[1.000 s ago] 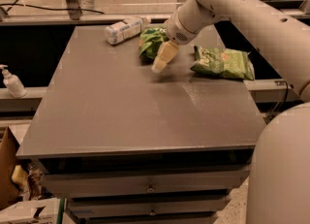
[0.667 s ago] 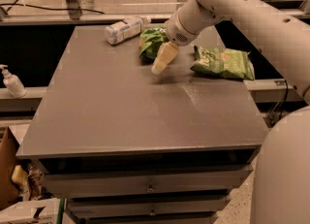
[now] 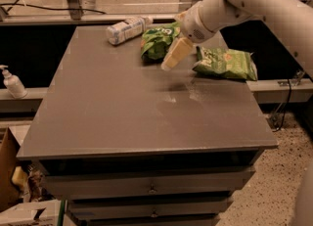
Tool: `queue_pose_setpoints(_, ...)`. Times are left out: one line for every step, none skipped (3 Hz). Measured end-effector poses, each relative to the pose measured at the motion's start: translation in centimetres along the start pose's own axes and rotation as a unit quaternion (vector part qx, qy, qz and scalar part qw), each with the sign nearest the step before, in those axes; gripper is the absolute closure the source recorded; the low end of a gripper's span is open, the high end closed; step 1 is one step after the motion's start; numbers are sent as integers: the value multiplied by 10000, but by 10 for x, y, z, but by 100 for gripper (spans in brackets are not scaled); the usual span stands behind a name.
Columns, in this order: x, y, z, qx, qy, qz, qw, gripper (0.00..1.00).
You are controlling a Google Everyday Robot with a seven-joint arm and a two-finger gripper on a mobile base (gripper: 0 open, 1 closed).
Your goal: Move green rice chip bag near blue plastic bottle
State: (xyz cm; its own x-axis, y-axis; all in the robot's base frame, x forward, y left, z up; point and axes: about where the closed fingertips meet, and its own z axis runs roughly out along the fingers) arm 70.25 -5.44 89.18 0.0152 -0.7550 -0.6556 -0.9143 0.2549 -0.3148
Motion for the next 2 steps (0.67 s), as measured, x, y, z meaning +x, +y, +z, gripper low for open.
queue_pose_setpoints(18, 9, -65, 347, -245, 134, 9990, 0)
queue_pose_setpoints(42, 35, -130, 671, -359, 362, 9964, 0)
